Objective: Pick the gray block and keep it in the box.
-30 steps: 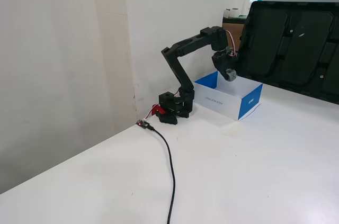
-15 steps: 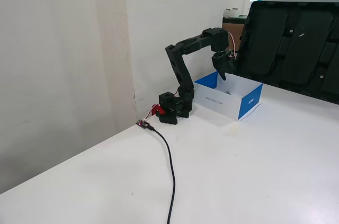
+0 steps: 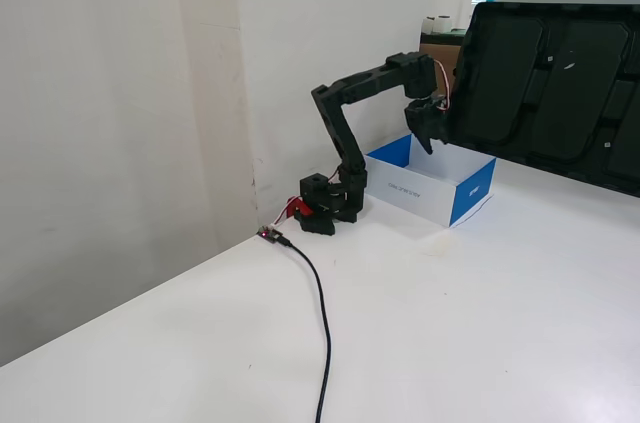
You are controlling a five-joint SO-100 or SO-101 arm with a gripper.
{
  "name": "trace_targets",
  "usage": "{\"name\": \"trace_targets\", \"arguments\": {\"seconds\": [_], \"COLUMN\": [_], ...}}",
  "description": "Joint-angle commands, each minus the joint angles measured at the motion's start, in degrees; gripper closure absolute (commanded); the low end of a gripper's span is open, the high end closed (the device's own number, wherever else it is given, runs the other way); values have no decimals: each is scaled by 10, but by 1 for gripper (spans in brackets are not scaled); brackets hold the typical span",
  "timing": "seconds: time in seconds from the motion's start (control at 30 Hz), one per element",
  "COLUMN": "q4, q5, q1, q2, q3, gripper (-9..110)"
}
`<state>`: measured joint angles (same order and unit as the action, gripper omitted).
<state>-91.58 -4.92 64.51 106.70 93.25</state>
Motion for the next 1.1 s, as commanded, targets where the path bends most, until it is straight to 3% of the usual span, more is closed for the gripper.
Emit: {"name": "trace_targets", "arguments": {"seconds": [0.0,0.17,0.6,0.8,1.07], "q4": [-1,34,263,311,291], "q5": [-54,-136,-119,-56,45], "q1": [-94,-236,-542,-614,-628], "q2": [71,135,410,599,843], "q3": [15,69,395,551,674], "gripper": [95,98,98,99,99]}}
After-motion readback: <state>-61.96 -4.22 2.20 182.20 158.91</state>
